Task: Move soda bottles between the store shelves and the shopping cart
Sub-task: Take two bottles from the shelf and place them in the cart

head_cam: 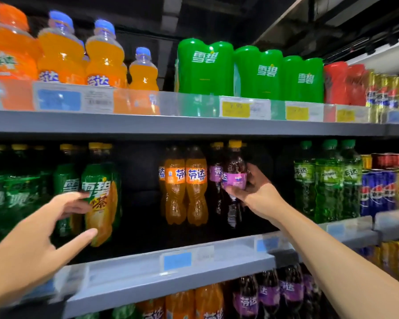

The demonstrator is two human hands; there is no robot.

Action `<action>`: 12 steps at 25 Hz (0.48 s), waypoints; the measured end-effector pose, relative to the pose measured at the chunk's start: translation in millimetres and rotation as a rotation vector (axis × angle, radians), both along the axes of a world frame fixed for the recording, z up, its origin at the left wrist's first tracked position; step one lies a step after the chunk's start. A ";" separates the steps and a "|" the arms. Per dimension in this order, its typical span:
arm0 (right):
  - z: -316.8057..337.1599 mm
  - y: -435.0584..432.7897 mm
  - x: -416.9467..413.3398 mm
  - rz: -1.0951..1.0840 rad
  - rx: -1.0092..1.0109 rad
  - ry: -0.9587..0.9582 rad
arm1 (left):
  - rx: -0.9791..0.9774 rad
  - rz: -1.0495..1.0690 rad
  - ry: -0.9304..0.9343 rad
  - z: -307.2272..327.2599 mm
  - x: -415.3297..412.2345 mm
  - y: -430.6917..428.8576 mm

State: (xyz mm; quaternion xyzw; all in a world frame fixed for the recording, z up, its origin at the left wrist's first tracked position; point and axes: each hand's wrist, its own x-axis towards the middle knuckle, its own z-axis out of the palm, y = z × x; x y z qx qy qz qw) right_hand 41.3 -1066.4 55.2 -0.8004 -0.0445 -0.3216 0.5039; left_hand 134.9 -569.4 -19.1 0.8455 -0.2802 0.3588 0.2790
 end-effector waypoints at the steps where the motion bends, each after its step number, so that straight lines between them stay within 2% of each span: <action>1: 2.4 -4.7 9.7 -0.003 0.004 0.037 | 0.001 -0.021 0.009 14.3 -20.9 -26.1; 3: 7.1 -9.8 21.8 -0.068 -0.053 0.119 | -0.009 -0.058 -0.053 36.4 -56.0 -77.8; 6: 7.9 -9.7 31.2 -0.105 -0.114 0.119 | -0.107 -0.146 -0.066 52.8 -81.1 -129.8; 9: 3.1 -6.7 37.9 -0.123 -0.162 0.100 | -0.160 -0.162 -0.005 47.1 -81.6 -151.9; 12: 0.7 -6.7 39.0 -0.135 -0.186 0.096 | -0.132 -0.130 0.025 40.5 -81.2 -154.5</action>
